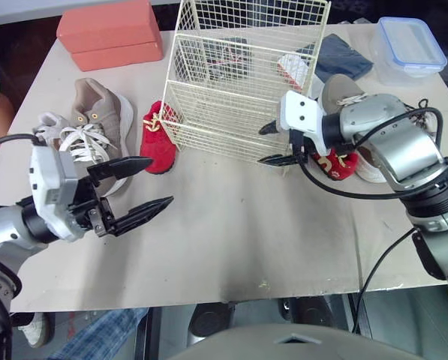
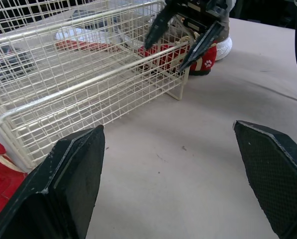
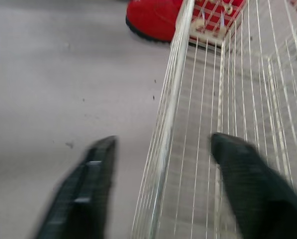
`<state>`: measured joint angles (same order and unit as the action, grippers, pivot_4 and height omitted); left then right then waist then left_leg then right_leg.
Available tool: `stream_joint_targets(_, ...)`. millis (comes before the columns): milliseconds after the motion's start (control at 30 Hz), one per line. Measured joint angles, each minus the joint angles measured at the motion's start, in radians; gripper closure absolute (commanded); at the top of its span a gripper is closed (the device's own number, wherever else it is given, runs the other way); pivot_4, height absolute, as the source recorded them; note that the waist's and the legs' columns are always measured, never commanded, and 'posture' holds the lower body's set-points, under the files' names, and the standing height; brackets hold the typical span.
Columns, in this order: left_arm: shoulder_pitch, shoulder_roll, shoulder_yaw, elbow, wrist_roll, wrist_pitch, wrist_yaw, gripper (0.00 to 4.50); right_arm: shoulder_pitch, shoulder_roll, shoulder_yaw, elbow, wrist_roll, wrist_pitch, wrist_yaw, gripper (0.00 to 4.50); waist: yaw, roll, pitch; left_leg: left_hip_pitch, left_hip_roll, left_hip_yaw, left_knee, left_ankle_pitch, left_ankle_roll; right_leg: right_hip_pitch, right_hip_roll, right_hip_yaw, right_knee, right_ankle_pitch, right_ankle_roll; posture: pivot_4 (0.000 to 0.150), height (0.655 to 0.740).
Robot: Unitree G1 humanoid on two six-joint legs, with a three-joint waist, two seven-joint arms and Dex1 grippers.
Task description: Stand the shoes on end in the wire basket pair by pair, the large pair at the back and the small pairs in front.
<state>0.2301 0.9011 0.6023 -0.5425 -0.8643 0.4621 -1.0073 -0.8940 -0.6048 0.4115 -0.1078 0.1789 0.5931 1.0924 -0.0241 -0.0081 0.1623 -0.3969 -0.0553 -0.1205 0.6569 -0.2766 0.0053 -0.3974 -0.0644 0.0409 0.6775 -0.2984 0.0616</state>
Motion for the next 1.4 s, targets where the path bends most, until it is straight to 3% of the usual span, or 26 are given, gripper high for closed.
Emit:
stream_joint_targets(100,0.000,-0.001,0.000,-0.003,-0.001,0.012,0.008,0.00,-0.003,0.001,0.004,-0.001,-0.016,0.002,0.004,4.46,-0.006,0.000,0.000,0.000,0.000,0.000,0.000,0.000,0.000,0.000,0.000,0.000,0.001,0.000,0.000,0.150,0.7400)
stream_joint_targets(567,-0.016,-0.002,-0.001,-0.005,-0.002,0.017,0.007,0.00,-0.038,-0.054,0.010,0.120,-0.064,-0.226,0.171,4.46,-0.018,0.000,0.000,-0.001,0.001,0.002,-0.002,0.001,-0.001,-0.003,0.001,0.002,0.001,0.000,-0.001,0.150,0.7400)
stream_joint_targets(967,-0.008,-0.003,0.005,0.000,0.016,0.017,-0.009,0.00,-0.037,-0.016,0.006,-0.079,-0.047,0.122,0.077,4.46,-0.016,0.000,0.000,-0.001,0.001,0.002,-0.002,0.001,-0.002,-0.004,0.001,0.002,0.001,0.000,-0.001,0.150,0.7400)
stream_joint_targets(1400,-0.063,-0.002,-0.025,0.040,0.039,0.012,-0.048,0.00,-0.023,-0.060,0.006,-0.326,0.039,0.440,0.005,4.46,-0.015,0.000,0.000,-0.002,0.001,0.002,-0.002,0.001,-0.001,-0.005,0.000,0.001,0.001,0.000,-0.001,0.150,0.7400)
